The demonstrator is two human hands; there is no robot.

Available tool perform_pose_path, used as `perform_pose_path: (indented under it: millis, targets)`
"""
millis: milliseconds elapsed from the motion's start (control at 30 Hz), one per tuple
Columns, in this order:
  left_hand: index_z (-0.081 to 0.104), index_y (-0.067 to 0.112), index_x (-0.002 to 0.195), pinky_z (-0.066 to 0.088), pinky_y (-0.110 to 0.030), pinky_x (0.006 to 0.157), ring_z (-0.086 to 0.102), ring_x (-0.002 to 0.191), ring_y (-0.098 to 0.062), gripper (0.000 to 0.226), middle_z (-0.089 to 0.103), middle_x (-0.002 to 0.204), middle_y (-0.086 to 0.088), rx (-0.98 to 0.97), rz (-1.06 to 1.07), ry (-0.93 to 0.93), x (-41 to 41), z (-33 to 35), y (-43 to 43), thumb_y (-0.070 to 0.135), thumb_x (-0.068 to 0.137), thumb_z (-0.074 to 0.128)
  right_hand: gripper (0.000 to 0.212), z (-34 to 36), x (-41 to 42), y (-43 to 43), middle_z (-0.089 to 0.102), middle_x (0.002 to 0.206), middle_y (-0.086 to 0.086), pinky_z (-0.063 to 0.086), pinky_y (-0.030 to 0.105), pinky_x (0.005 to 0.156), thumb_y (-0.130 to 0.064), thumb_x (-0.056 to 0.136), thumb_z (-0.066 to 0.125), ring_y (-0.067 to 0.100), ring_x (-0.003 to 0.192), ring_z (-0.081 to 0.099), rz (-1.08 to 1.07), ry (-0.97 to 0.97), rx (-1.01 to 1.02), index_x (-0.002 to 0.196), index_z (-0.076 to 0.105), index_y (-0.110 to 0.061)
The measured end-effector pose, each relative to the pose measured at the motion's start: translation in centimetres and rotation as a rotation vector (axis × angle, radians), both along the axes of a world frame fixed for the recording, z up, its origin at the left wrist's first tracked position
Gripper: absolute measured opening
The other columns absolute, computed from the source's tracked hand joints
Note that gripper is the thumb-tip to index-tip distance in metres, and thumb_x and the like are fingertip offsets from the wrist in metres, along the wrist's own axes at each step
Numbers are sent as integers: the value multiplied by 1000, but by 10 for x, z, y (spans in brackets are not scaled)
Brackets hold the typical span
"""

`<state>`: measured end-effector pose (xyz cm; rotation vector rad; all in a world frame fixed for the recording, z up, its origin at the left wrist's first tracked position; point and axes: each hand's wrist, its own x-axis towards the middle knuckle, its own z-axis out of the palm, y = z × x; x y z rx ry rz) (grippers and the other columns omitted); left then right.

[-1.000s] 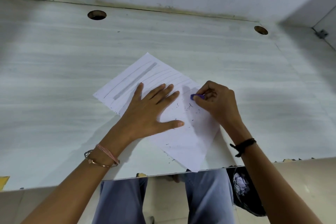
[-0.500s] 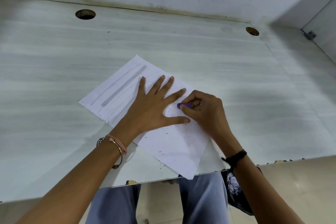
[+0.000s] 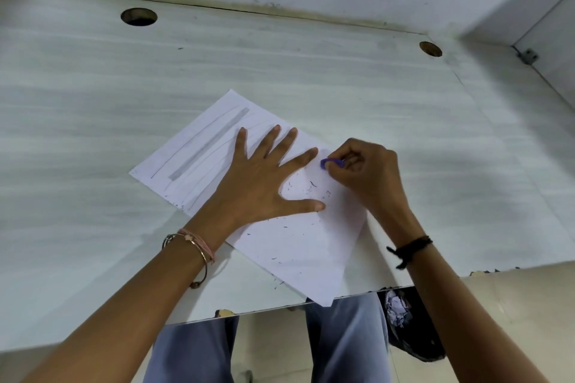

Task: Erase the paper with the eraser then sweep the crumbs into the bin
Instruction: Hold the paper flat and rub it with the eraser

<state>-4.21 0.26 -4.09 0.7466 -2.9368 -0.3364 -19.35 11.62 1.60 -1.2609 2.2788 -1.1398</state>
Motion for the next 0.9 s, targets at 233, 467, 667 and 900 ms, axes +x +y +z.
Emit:
perform_pose_path:
  millis: [233,467,667,900]
  targets:
    - [-4,50,151,-9,-66,113,-18,149,-18,99,-15,163,5,-14,-1,-9,0,-1,-1,96,64,9,8,-2,19,4,65,60,1,40,14,52,-2,72,74,11,53,52,121,86,21,70,69,-8]
    - [-2,49,151,-9,-66,113,-18,149,-17,96,-14,164,5,-4,-3,4,0,-1,0,96,69,16,6,2,4,-4,63,59,-6,39,11,52,-3,72,73,4,55,54,47,111,5,71,69,-7]
    - [-6,50,151,-10,-65,113,-20,149,-18,97,-16,163,5,-4,-9,-10,0,1,0,95,66,9,4,3,-21,-5,70,67,6,42,12,51,-5,74,73,5,54,55,-46,68,15,73,69,-7]
    - [-3,49,151,-8,-66,112,-18,149,-18,97,-14,163,5,-28,-6,-3,-1,-2,0,96,68,14,9,-1,16,-2,61,57,-23,39,5,54,-2,71,73,-2,57,56,165,157,50,69,69,-9]
